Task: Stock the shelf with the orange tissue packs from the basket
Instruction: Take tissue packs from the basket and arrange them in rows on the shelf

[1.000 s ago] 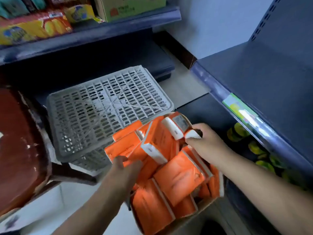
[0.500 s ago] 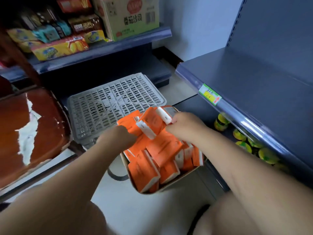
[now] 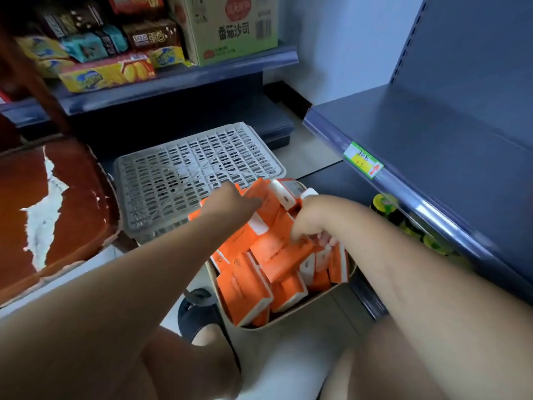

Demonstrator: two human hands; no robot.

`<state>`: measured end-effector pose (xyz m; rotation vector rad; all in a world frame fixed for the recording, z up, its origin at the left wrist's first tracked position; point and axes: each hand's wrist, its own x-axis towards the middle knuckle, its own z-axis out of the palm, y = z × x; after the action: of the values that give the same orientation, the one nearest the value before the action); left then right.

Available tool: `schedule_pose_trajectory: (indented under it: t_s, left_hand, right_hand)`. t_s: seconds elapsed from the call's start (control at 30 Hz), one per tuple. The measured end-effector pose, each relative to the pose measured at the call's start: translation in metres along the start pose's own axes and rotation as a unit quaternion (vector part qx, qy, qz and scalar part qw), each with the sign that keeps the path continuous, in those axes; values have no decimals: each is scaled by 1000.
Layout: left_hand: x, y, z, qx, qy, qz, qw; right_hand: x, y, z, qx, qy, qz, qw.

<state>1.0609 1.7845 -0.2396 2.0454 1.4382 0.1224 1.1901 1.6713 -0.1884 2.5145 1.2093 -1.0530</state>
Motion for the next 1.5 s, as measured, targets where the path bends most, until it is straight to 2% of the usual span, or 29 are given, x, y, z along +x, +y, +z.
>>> schedule_pose_trajectory:
  t_s: [0.13,0.23,0.33,0.4,0.47,0.6,0.7,0.8,0.9,1.07,1.27,1.37,1.5]
  left_hand:
    - [10,11,1,-13,-22,-43,999]
    - [14,13,-6,-46,-28,-71,996]
    - [17,20,-24,-84,-17,-71,994]
    - [18,23,-40,-96,-4,-50,994]
    - [18,27,-57,-138,5,-29,990]
    - [11,39,-84,-283,-27,5,959]
    - [2,58,-93,-355,-50,59,932]
    - [-7,81,-90,-387,-84,99,913]
    - [-18,108,-80,-410,-122,145,892]
    - [-36,145,-65,-435,-109,202,871]
    - [-42,165,-29,-434,-114,212,868]
    - [-50,185,-13,-433,-138,213,865]
    - [-70,211,14,-434,-168,219,858]
  right_hand:
    - [18,2,17,-28,11,16,999]
    - [29,1,33,-16,20,64,998]
    - [35,8,33,91,65,56,992]
    - [34,15,26,213,118,32,969]
    - [28,25,16,348,154,-4,925]
    - [5,46,-8,565,206,-74,796]
    - [-6,52,-21,656,261,-106,700]
    - [-24,61,-30,730,295,-101,607]
    - [-39,72,-37,762,320,-91,555]
    - [-56,92,-41,767,341,-67,539]
    - [-80,134,-50,766,340,-13,546]
    - [-102,160,-63,732,353,-22,582]
    - [-138,195,-63,601,420,-9,680]
